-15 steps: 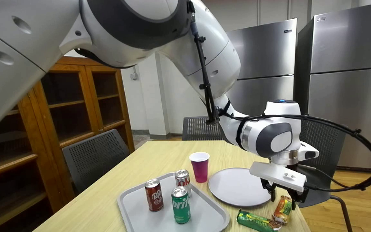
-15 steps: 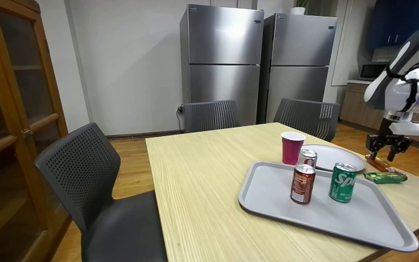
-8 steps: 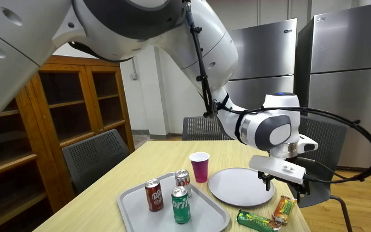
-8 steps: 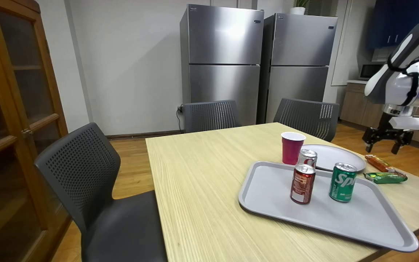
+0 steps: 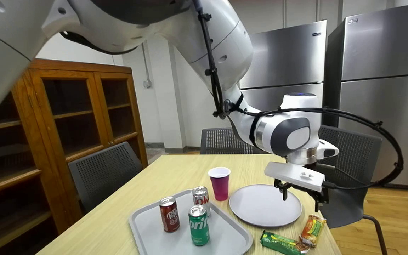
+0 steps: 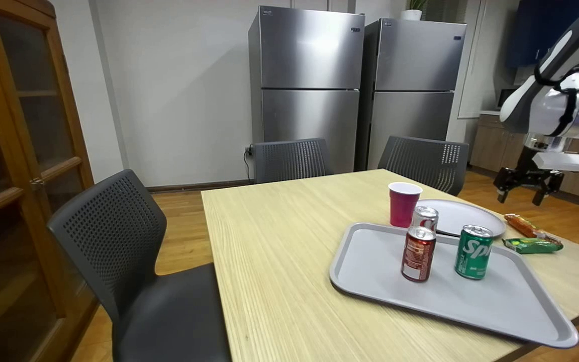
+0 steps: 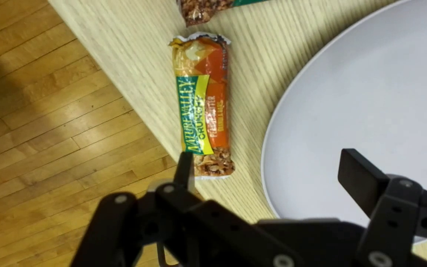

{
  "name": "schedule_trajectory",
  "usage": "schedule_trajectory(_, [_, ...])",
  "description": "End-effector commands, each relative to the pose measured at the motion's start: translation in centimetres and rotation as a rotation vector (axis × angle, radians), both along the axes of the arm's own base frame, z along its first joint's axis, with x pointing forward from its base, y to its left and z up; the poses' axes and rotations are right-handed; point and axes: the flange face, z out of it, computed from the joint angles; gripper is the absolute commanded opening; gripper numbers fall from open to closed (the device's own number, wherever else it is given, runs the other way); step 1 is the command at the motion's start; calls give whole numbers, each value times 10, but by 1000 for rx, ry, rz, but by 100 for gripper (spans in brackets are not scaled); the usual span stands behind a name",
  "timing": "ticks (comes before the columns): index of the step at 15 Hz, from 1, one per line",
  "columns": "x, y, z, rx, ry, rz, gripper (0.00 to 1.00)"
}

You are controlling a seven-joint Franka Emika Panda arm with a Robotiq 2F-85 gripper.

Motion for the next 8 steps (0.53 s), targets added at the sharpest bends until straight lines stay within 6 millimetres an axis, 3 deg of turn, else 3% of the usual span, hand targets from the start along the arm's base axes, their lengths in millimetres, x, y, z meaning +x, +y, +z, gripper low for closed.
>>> schedule_trajectory(1, [0,3,4,4,0,7,100])
schedule_trajectory(8, [-5,12,10,11,1,18,100])
